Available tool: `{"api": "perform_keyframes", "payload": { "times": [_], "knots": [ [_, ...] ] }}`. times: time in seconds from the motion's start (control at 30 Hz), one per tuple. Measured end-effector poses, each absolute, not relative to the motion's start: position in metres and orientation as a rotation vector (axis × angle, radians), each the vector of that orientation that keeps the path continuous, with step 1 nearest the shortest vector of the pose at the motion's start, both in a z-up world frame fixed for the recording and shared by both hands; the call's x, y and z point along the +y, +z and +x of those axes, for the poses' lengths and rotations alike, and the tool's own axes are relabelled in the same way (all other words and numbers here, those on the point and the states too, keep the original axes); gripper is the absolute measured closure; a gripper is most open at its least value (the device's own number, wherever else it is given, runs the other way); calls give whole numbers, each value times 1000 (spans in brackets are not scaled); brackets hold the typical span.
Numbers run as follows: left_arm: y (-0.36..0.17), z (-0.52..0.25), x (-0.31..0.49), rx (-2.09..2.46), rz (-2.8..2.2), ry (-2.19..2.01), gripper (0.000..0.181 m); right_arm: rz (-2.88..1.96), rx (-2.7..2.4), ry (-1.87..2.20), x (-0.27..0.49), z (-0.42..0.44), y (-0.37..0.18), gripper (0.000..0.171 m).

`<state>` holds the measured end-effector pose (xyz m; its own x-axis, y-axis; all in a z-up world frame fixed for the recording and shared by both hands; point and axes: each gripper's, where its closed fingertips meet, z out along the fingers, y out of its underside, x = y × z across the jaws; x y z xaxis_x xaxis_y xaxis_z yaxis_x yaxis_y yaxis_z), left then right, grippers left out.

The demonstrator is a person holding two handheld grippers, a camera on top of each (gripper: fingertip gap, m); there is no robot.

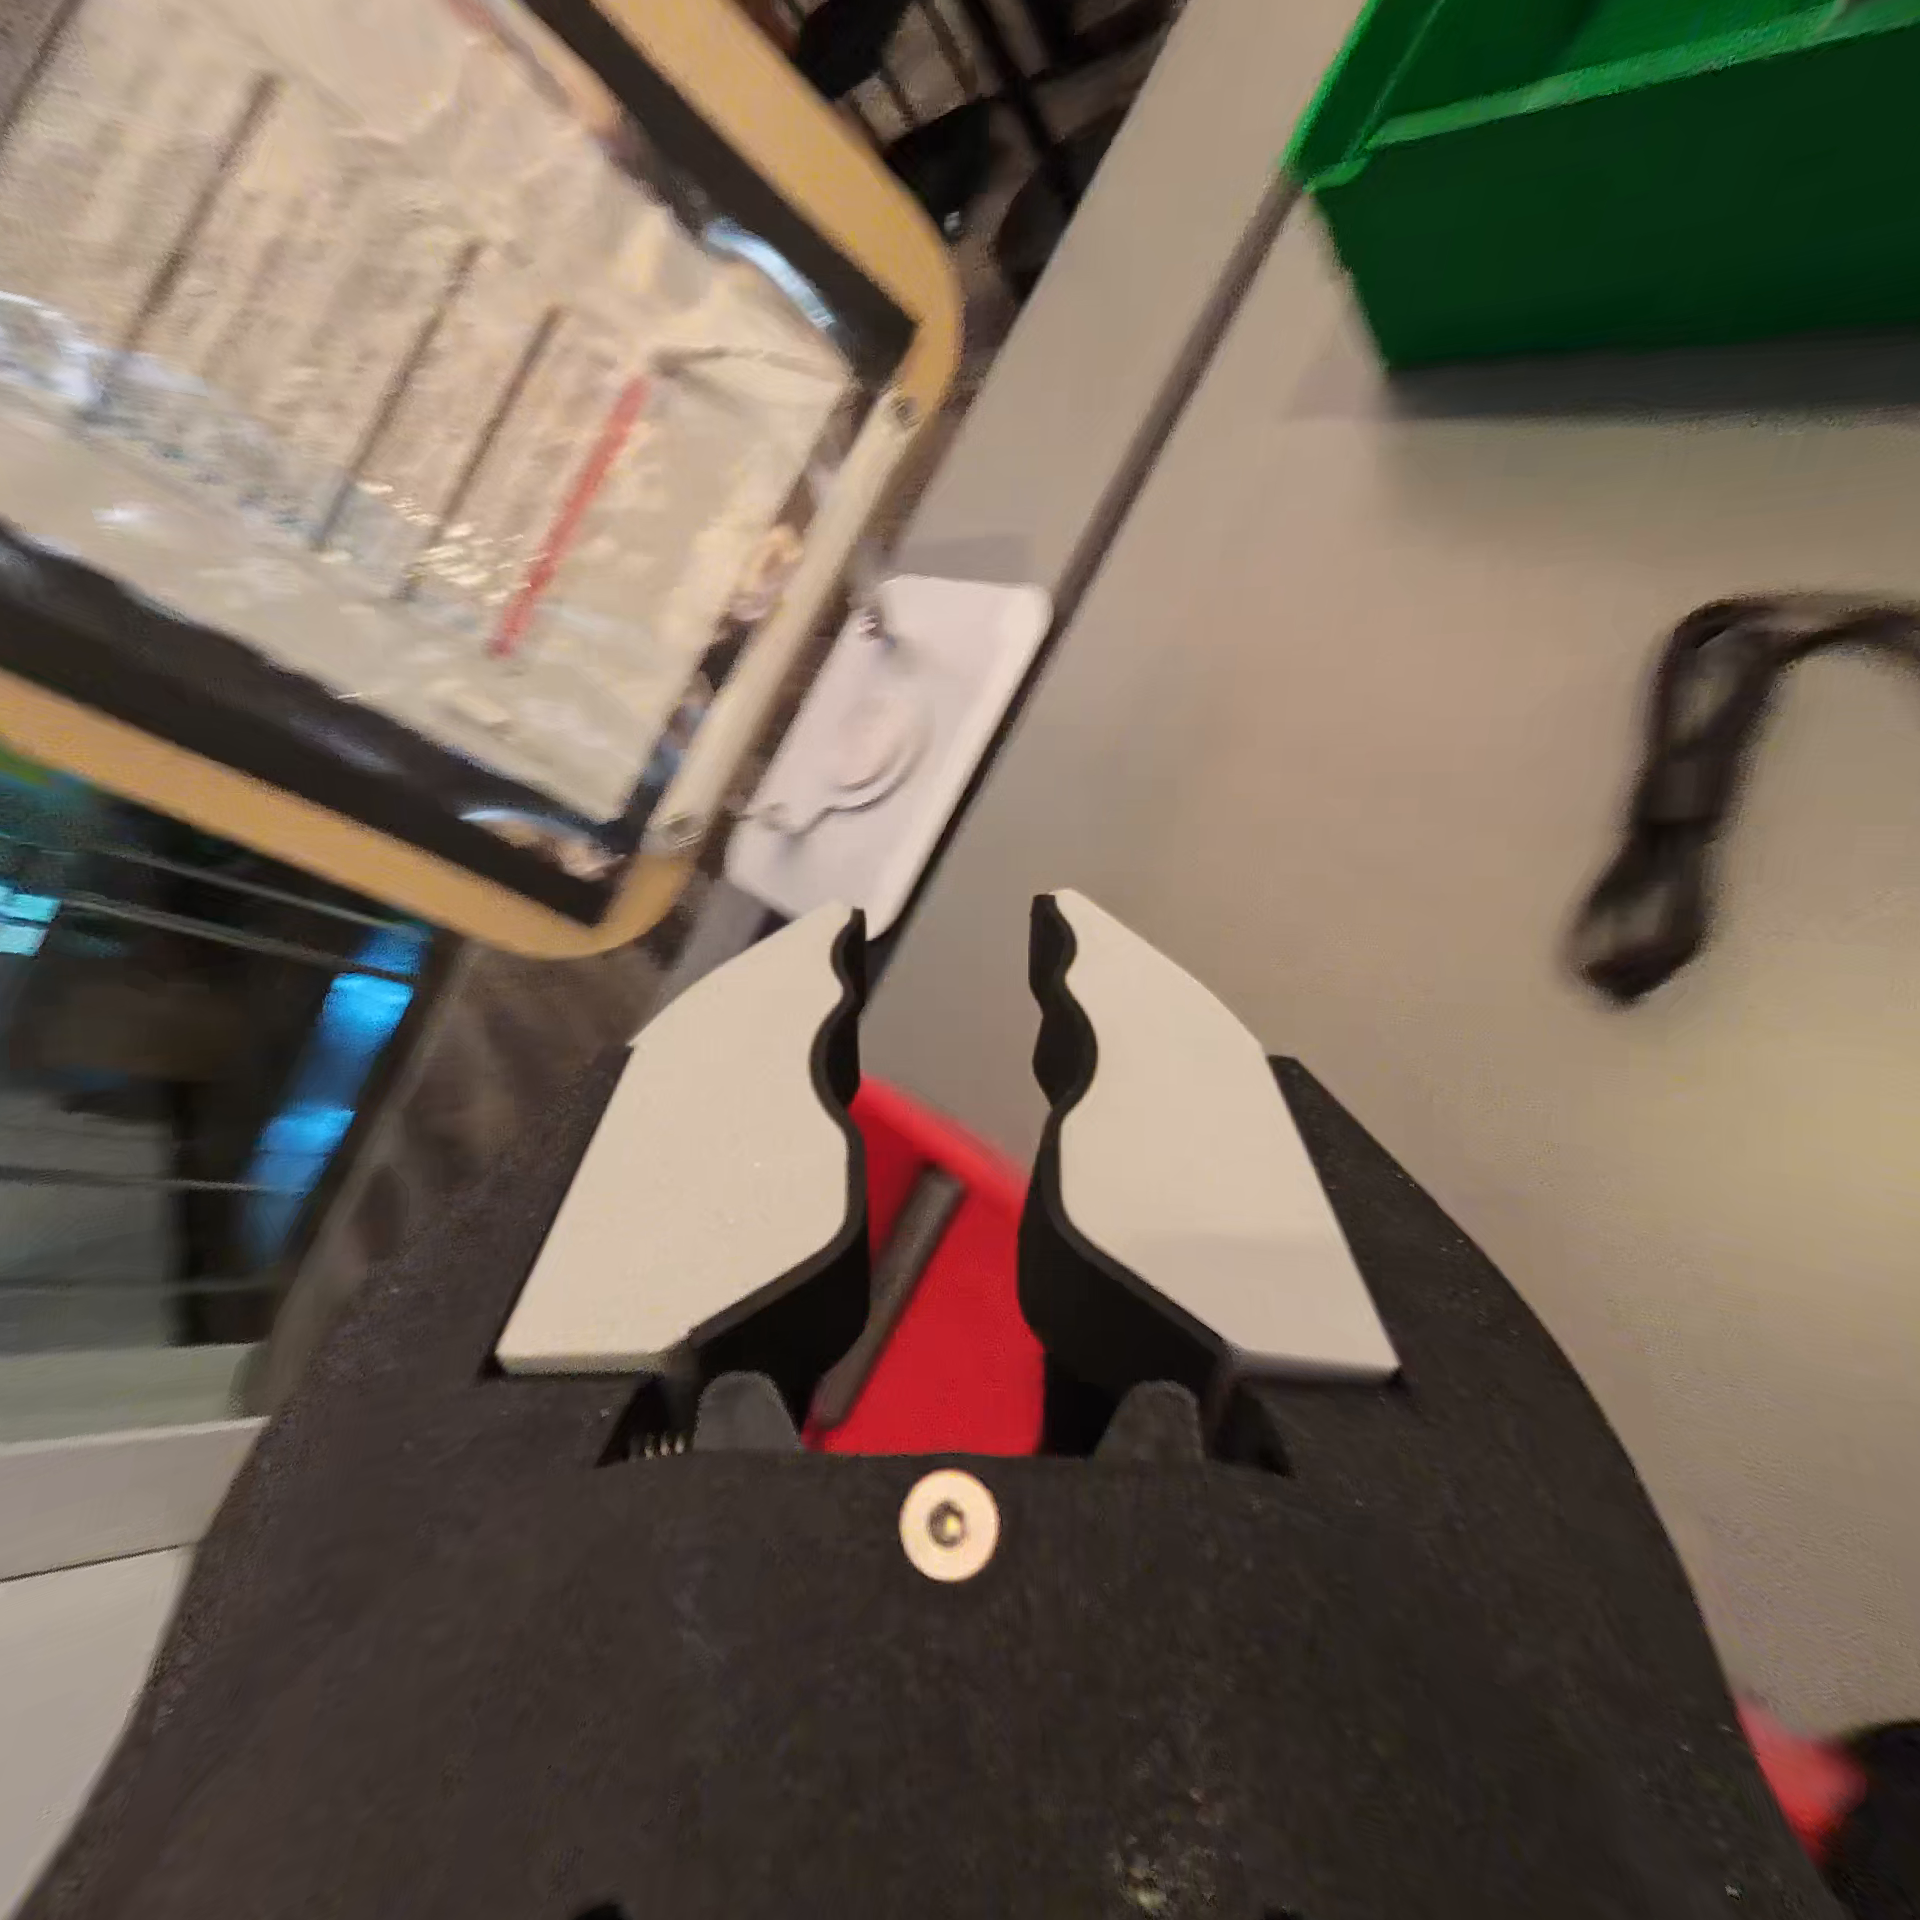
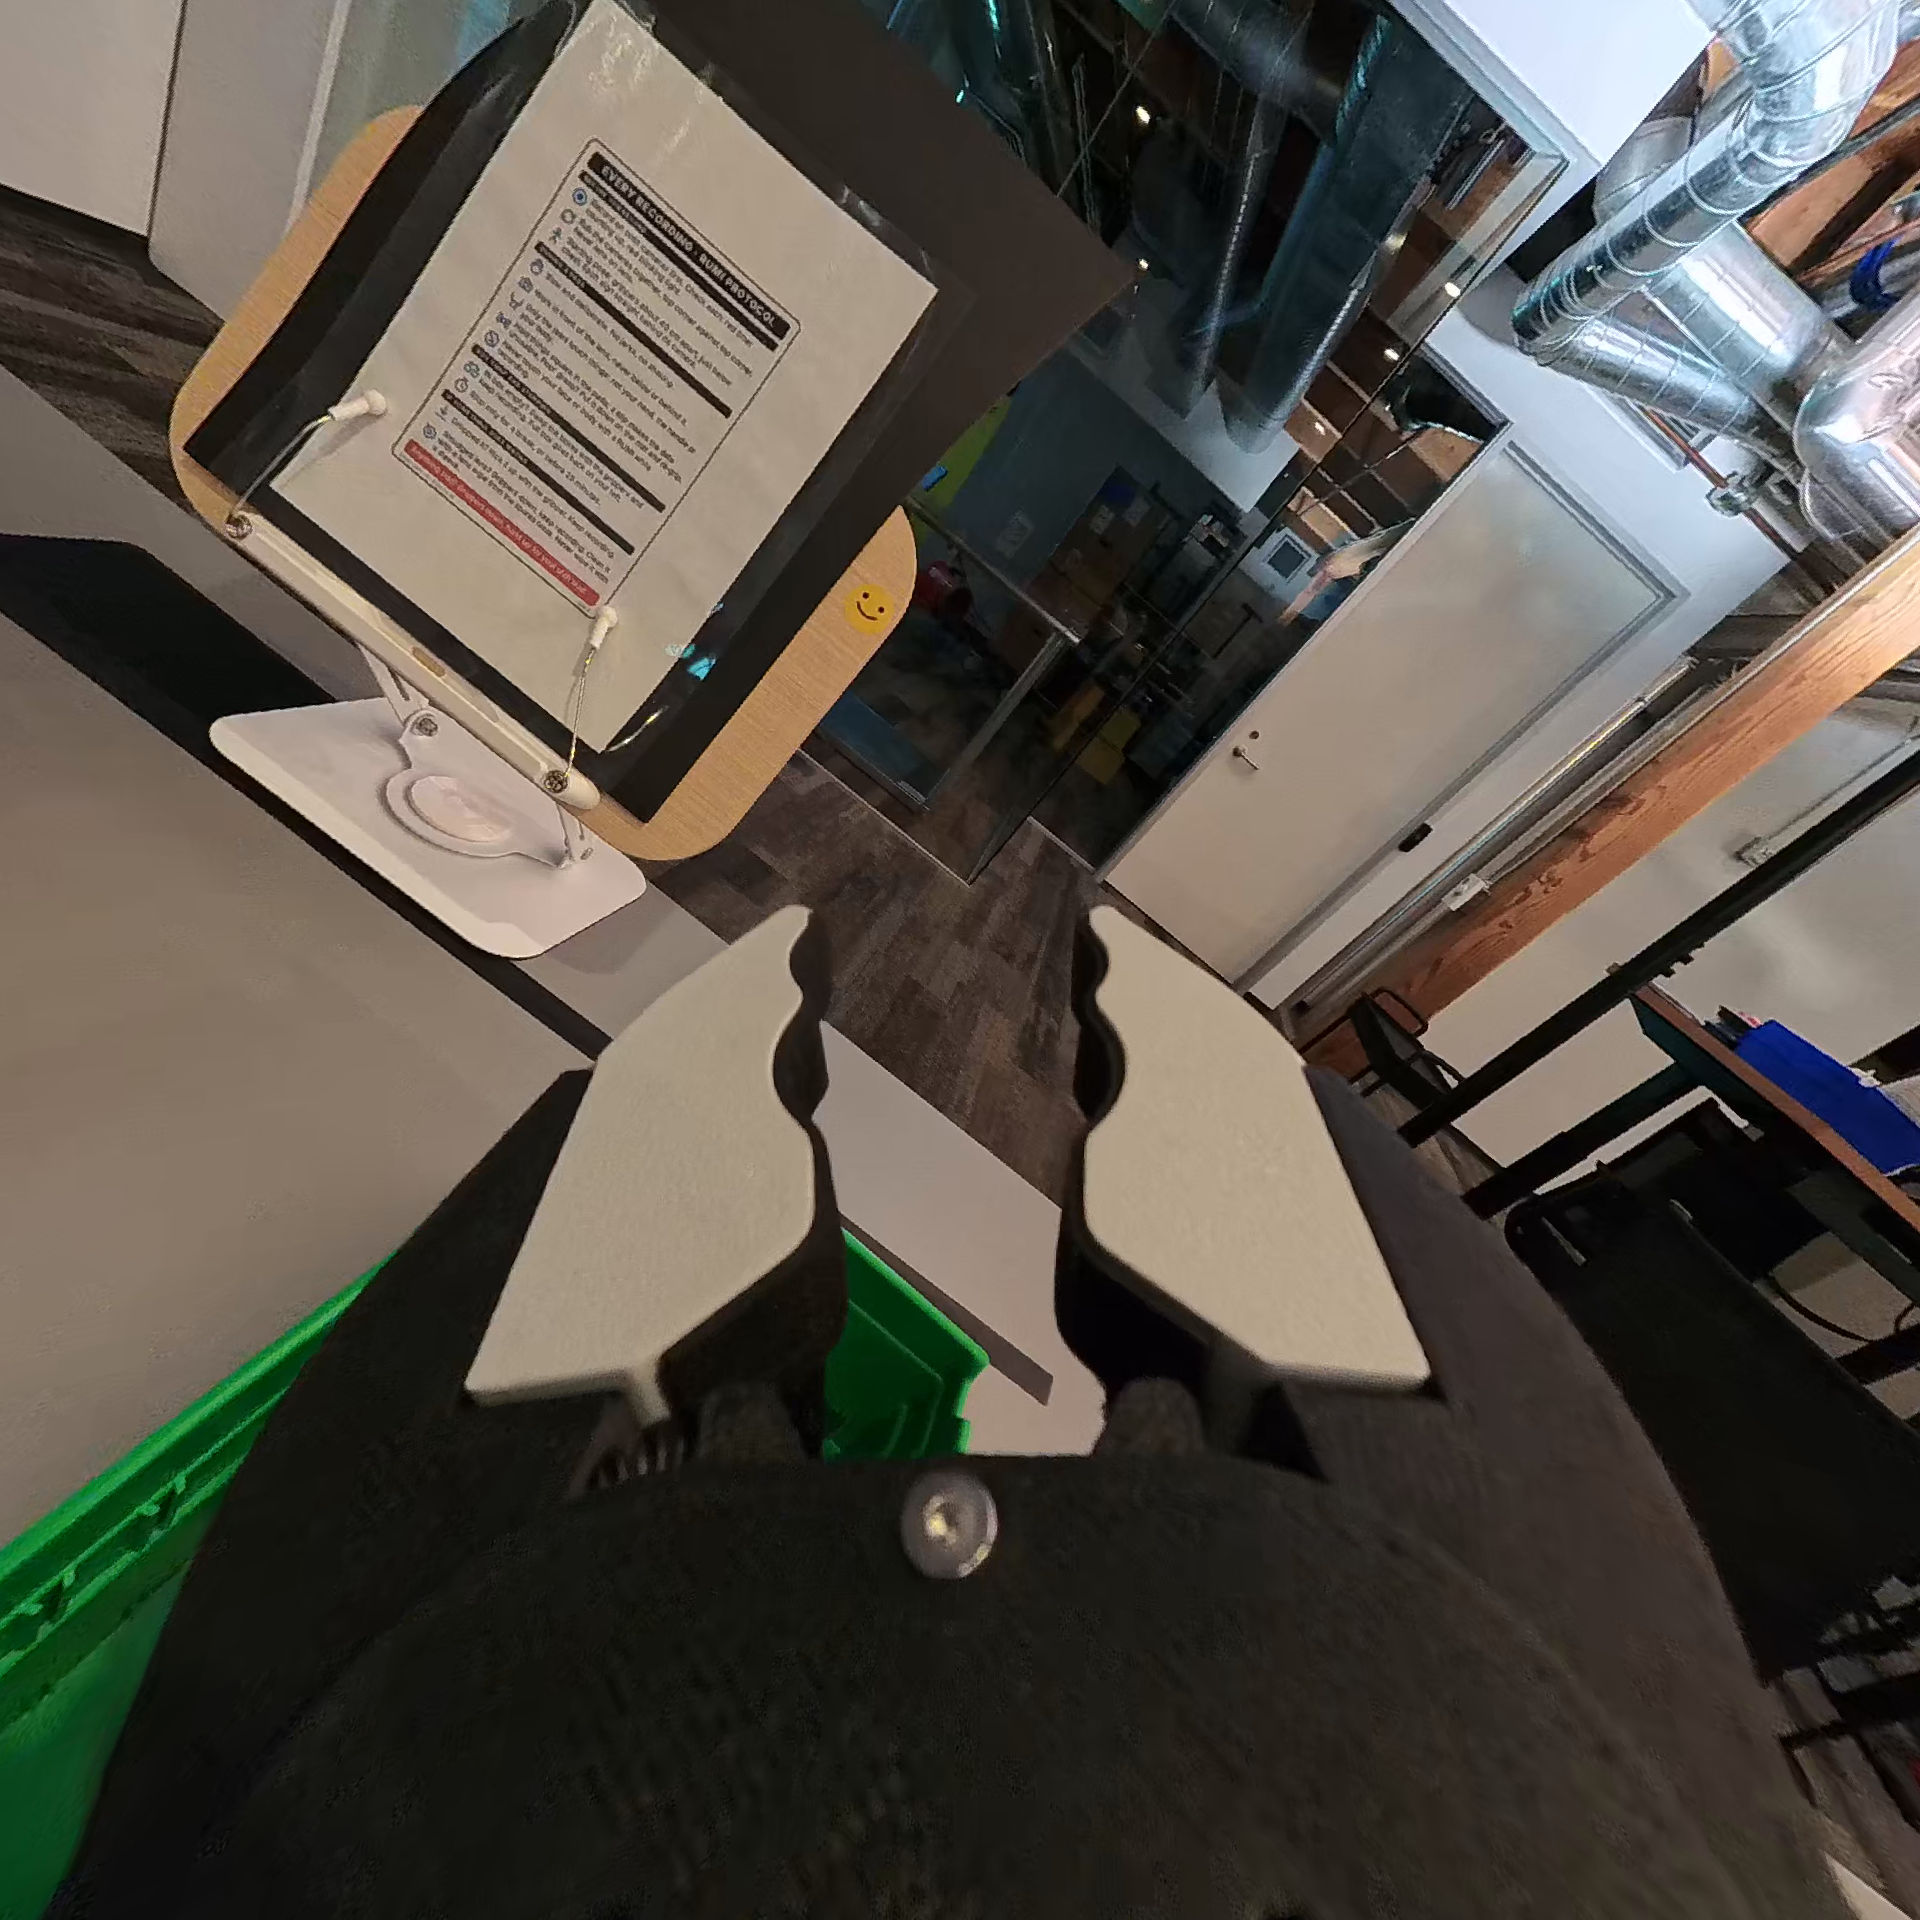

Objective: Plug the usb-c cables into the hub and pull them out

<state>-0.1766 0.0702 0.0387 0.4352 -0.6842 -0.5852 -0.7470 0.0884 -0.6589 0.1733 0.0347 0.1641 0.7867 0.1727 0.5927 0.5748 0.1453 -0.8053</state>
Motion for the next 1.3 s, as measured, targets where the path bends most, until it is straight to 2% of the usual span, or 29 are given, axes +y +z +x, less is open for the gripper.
{"api": "perform_keyframes", "payload": {
  "times": [0.03, 0.27, 0.5, 0.6, 0.73, 0.93, 1.1, 1.2, 1.3],
  "knots": [
    [39, -194, 80, 1299, -1599, 142, 152, -1421, -655, -315, 35, 173, 164, 125],
    [-57, -297, 128, 1573, -1883, 197, 161, -1440, -671, -331, 42, 170, 159, 125],
    [-123, -320, 160, 1683, -2032, 167, 152, -1487, -674, -384, 46, 177, 150, 125],
    [-134, -322, 173, 1687, -2054, 151, 150, -1505, -694, -405, 50, 174, 146, 125],
    [-141, -320, 174, 1730, -2064, 80, 157, -1528, -742, -435, 55, 165, 140, 124],
    [-148, -323, 164, 1797, -2082, 79, 149, -1529, -807, -445, 57, 149, 135, 124],
    [-144, -321, 149, 1858, -2123, -35, 159, -1521, -816, -431, 57, 145, 136, 124],
    [-146, -324, 160, 1799, -2165, 14, 141, -1526, -818, -431, 58, 144, 135, 124],
    [-149, -322, 162, 1766, -2211, -35, 142, -1534, -840, -438, 59, 141, 131, 124]
  ]
}}
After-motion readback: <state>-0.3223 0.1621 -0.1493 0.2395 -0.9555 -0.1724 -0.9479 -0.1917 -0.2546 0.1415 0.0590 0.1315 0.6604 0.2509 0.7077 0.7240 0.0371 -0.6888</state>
